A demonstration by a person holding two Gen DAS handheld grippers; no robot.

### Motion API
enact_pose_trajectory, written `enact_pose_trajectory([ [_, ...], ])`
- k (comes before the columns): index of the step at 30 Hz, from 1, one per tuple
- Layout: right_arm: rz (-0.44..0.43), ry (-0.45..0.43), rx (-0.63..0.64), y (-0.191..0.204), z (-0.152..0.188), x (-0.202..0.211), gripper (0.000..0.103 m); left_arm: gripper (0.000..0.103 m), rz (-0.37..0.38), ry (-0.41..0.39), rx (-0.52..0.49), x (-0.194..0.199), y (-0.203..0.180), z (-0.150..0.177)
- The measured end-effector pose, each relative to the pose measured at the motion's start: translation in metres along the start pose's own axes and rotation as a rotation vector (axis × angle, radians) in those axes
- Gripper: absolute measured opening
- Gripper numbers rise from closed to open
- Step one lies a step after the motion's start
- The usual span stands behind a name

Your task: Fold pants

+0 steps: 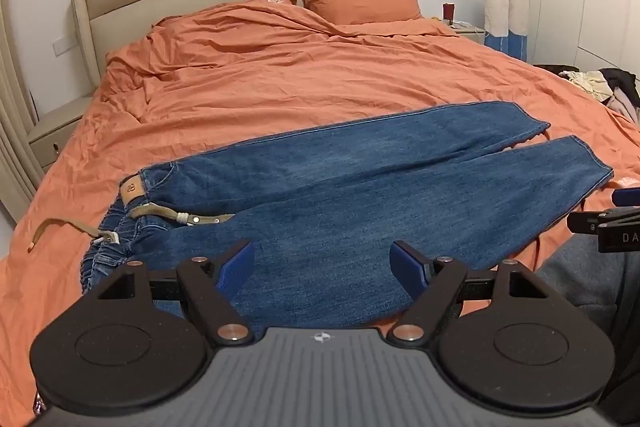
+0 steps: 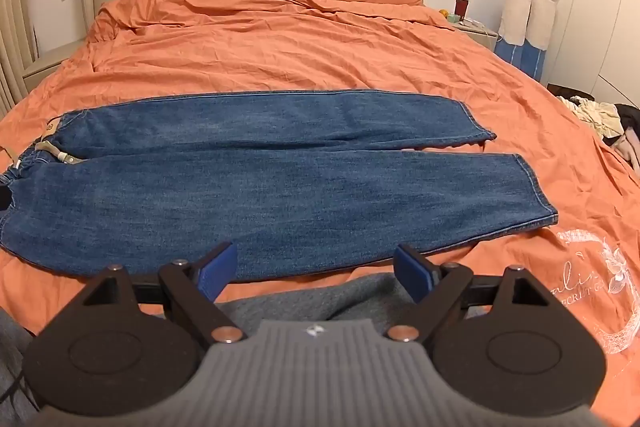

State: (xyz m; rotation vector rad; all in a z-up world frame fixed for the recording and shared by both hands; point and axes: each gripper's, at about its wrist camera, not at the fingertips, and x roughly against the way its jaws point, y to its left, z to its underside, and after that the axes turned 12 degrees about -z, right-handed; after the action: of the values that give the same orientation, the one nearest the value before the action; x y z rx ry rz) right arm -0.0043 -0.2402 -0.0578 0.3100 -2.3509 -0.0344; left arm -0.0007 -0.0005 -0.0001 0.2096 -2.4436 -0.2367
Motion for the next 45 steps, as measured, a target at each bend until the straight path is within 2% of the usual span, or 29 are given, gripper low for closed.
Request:
enact_pose_trajectory([
  [9,0.000,-0.002,-0.003,-0.002,-0.001,0.000,0.082,0.090,0.009,0.006,0.012,0.001,-0.002,-0.003],
  [14,0.011,-0.007,0.002,0.001,0.000,0.003,0.082,0.091,0.058,0.021,0.040,0.001,-0.006,-0.007],
  [45,-0.025,0.007,0.001,0.001,-0.002,-0.004,0.082,0.090,-0.005,0.035,0.038,-0.002,-0.001,-0.005],
])
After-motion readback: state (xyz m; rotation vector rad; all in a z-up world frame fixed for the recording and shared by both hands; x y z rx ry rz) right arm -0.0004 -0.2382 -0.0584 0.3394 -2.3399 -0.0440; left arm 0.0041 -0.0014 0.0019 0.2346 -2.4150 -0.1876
